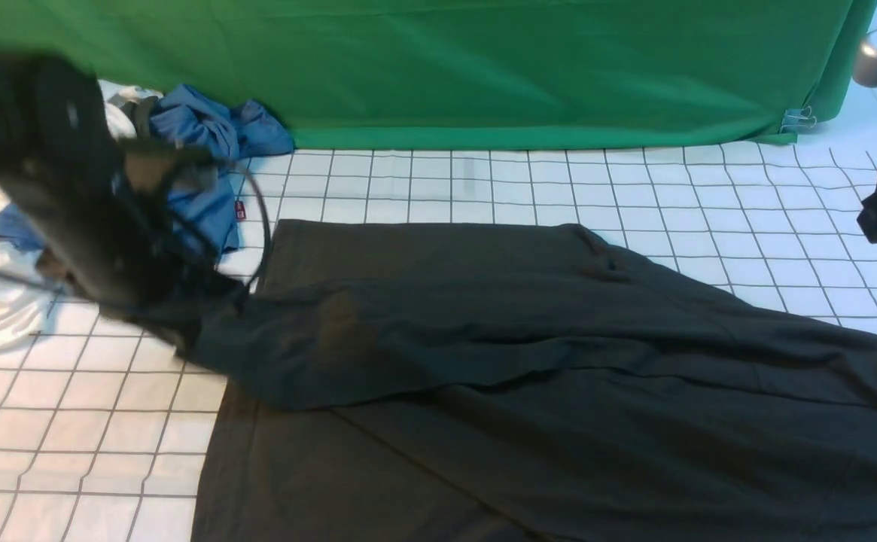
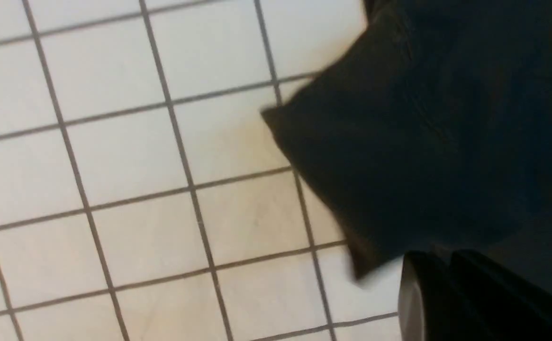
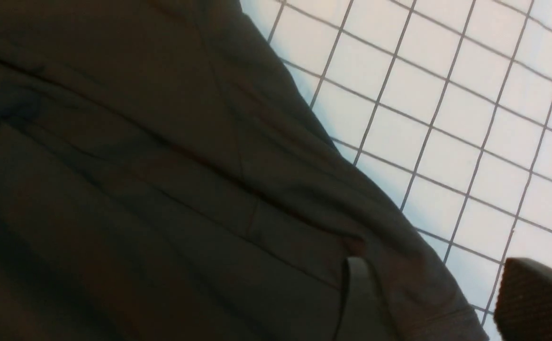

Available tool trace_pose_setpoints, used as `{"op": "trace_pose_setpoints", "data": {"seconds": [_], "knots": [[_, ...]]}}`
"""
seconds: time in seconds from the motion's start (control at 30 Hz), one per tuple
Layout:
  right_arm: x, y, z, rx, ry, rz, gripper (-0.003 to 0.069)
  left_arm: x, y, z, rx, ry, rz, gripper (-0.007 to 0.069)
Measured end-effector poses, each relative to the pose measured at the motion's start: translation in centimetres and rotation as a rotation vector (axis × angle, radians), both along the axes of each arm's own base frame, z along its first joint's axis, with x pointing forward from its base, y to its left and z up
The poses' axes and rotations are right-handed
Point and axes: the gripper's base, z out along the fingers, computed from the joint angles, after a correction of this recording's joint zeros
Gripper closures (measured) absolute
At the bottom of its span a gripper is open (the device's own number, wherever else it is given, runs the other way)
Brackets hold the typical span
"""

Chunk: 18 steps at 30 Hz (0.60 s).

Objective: Fold a long-sleeved shirt over a white checkered tablecloth.
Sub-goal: 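Fold the left side of the dark shirt inward over its body with the left gripper, then grasp the near edge of the shirt at its hem and shoulder corners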

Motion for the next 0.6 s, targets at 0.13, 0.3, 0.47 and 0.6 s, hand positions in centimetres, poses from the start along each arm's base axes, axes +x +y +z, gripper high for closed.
{"op": "trace_pose_setpoints", "data": {"seconds": [0.13, 0.3, 0.47, 0.6], "knots": [[0.1, 0.0, 0.0, 0.001, -0.009, 0.000, 0.0249, -0.6, 0.4, -1.3, 0.043, 0.012, -0.006, 0.0412], [-0.2, 0.0, 0.3, -0.001, 0.018, 0.001, 0.0249, -0.4, 0.6, 0.7, 0.081, 0.042, -0.019, 0.0116], [-1.1, 0.0, 1.6, 0.004, 0.042, 0.001, 0.0249, -2.5, -3.3, 4.6, 0.045, 0.023, -0.174, 0.0001], [-3.1, 0.2, 3.6, 0.047, 0.008, 0.005, 0.0249, -6.8, -8.8, 3.4, 0.089, 0.122, -0.467, 0.0008]]}}
